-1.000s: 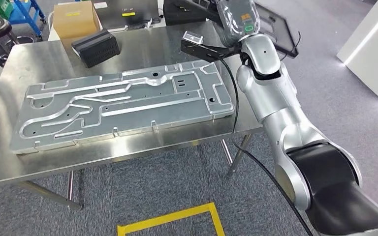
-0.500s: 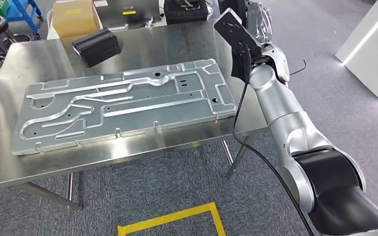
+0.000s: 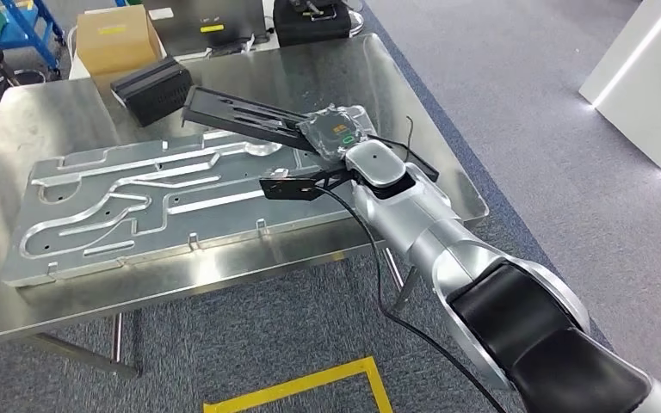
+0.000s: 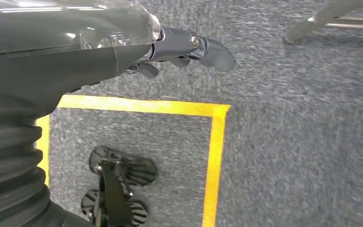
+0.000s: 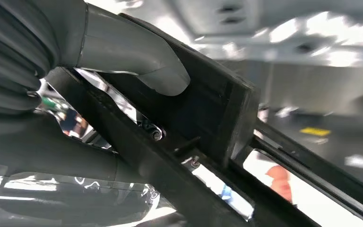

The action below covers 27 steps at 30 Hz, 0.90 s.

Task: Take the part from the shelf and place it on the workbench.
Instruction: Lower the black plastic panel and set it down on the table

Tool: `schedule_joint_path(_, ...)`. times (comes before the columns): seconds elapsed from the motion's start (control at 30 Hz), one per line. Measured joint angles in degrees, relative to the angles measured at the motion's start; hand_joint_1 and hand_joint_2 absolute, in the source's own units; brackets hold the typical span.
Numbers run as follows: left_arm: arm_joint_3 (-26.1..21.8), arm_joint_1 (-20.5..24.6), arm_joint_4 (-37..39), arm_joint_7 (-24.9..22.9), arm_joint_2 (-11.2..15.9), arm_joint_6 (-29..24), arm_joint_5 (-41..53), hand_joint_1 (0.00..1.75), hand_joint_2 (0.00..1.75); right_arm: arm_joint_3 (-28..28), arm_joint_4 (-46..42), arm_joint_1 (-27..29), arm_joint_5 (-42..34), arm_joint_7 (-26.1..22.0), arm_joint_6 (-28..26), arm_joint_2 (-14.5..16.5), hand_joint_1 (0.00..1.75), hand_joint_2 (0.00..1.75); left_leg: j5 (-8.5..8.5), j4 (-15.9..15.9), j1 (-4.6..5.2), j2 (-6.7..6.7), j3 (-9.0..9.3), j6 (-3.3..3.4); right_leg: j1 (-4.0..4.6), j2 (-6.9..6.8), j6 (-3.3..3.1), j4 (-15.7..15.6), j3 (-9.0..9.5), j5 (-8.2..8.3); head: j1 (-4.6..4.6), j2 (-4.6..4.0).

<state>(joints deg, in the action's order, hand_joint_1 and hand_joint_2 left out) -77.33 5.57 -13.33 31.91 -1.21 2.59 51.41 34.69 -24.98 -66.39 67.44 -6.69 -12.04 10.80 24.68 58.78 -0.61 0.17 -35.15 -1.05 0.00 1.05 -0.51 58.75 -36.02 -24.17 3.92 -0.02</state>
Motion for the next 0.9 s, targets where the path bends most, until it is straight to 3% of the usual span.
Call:
schedule_joint_path(0.07,0.0,-0.1,0.0,-0.1,0.0,0.0,0.0,0.00,1.75,1.6,0.9,-0.1,0.2,0.1,0.2,0.9,1.75,1.75,-0.21,-0.1,-0.04,-0.23,-0.02,0.54,0.12,-0.14,0.50,0.0,-0.02,-0.11,0.01,0.00)
schedule_joint_path(0.13,0.0,-0.1,0.0,-0.2,0.0,0.0,0.0,0.00,1.75,2.8,1.5,-0.3,0.2,0.0,0.3,1.4,1.75,1.75,-0.40,-0.3,-0.27,-0.36,0.08,1.15,0.07,-0.31,1.07,1.5,-0.54,-1.36,-0.01,0.00)
schedule_joint_path(0.23,0.0,-0.2,0.0,-0.2,0.0,0.0,0.0,0.00,1.75,4.4,2.3,-0.7,0.7,-0.4,1.0,1.6,1.75,1.75,-0.42,-0.5,-0.33,-0.36,0.15,1.81,-0.13,-0.50,1.72,11.7,-5.17,-6.48,-0.01,0.00)
schedule_joint_path(0.27,0.0,-0.2,0.0,-0.2,0.0,0.2,0.0,0.00,1.75,5.0,2.7,-0.7,1.4,-0.7,1.7,1.8,1.75,1.75,-0.40,-0.5,-0.30,-0.36,0.16,1.84,-0.18,-0.52,1.79,15.1,-6.85,-7.61,-0.01,0.00)
schedule_joint_path(0.3,0.0,-0.2,0.0,-0.2,0.0,0.4,0.0,0.00,1.75,5.8,3.1,-0.7,2.4,-0.9,2.8,2.1,1.75,1.75,-0.39,-0.4,-0.28,-0.35,0.19,1.85,-0.20,-0.55,1.76,16.7,-7.74,-7.73,-0.01,0.00)
schedule_joint_path(0.33,0.0,-0.2,0.0,-0.1,0.0,0.6,0.0,0.00,1.75,6.8,3.5,-0.7,3.7,-1.0,4.1,2.6,1.75,1.75,-0.38,-0.4,-0.23,-0.34,0.23,1.84,-0.17,-0.57,1.59,16.0,-7.50,-6.73,-0.01,0.00)
schedule_joint_path(0.37,0.0,-0.2,0.0,0.0,0.0,0.8,0.0,0.00,1.75,7.8,3.9,-0.7,4.9,-0.9,5.5,3.2,1.75,1.75,-0.36,-0.4,-0.14,-0.31,0.29,1.81,-0.10,-0.60,1.28,13.1,-6.12,-4.91,-0.01,0.00)
schedule_joint_path(0.43,0.0,-0.1,0.1,0.4,-0.2,1.2,0.2,0.00,1.75,9.8,4.5,-0.7,7.0,-0.3,7.8,4.6,1.75,1.75,-0.27,-0.4,0.11,-0.22,0.34,1.64,0.23,-0.78,0.32,4.7,-2.02,-1.31,-0.01,0.00)
schedule_joint_path(0.47,0.0,0.0,0.1,0.6,-0.4,1.4,0.3,0.00,1.75,10.7,4.8,-0.7,7.7,0.1,8.5,5.2,1.75,1.75,-0.23,-0.4,0.16,-0.19,0.28,1.46,0.44,-0.91,-0.02,1.8,-0.61,-0.41,-0.01,0.00)
schedule_joint_path(0.53,0.0,0.1,0.3,1.0,-0.6,1.7,0.7,0.00,1.75,12.3,5.4,-0.5,8.9,0.9,9.3,5.9,1.75,1.75,-0.23,-0.4,0.12,-0.17,0.16,0.96,0.78,-1.08,-0.31,-0.2,0.23,-0.27,0.00,0.00)
schedule_joint_path(0.63,0.1,0.1,0.3,1.4,-0.7,1.8,1.1,0.00,1.75,14.2,6.2,0.1,10.0,2.0,9.1,5.9,1.75,1.75,0.37,0.1,0.05,-0.22,0.03,0.16,0.35,-1.24,-0.76,-1.3,0.82,0.21,0.00,0.00)
schedule_joint_path(0.67,0.1,0.1,0.4,1.5,-0.8,1.8,1.2,0.00,1.75,14.6,6.5,0.3,10.2,2.4,8.7,5.7,1.75,1.75,1.58,2.0,0.03,-0.23,-0.73,-0.09,0.12,-1.31,-0.93,-1.7,1.07,0.42,0.01,0.00)
schedule_joint_path(0.73,0.1,0.0,0.4,1.6,-0.9,1.7,1.4,0.00,1.75,15.3,7.2,1.0,10.5,3.2,7.8,4.8,1.75,1.75,5.12,8.9,-0.19,-0.22,-3.77,-0.57,-0.01,-1.34,-1.11,-2.0,1.24,0.56,0.01,0.00)
schedule_joint_path(0.8,0.1,0.0,0.4,1.6,-0.9,1.7,1.4,0.00,1.75,15.7,8.0,2.4,10.5,3.8,7.0,3.3,0.87,0.87,6.92,14.9,-0.41,-0.22,-6.62,-1.00,-0.10,-1.26,-1.06,-1.9,1.26,0.49,0.00,0.00)
schedule_joint_path(0.83,0.1,0.0,0.4,1.6,-0.9,1.7,1.5,0.00,1.75,15.8,8.3,3.1,10.5,4.1,6.7,2.5,0.44,0.44,6.26,15.0,-0.56,-0.21,-6.81,-1.21,-0.20,-1.24,-0.93,-1.7,1.27,0.40,0.01,0.00)
schedule_joint_path(0.87,0.1,0.0,0.4,1.6,-0.9,1.7,1.6,0.00,1.75,15.9,8.6,3.9,10.5,4.4,6.3,1.5,0.00,0.00,4.55,12.7,-0.77,-0.20,-5.79,-1.41,-0.35,-1.21,-0.70,-1.5,1.29,0.24,0.01,0.00)
schedule_joint_path(0.9,0.2,0.0,0.4,1.5,-0.8,1.6,1.8,0.00,1.75,15.9,8.8,4.4,10.5,4.8,5.9,0.7,0.00,0.00,2.48,8.8,-1.03,-0.20,-3.98,-1.64,-0.49,-1.16,-0.37,-1.1,1.25,-0.01,0.00,0.00)
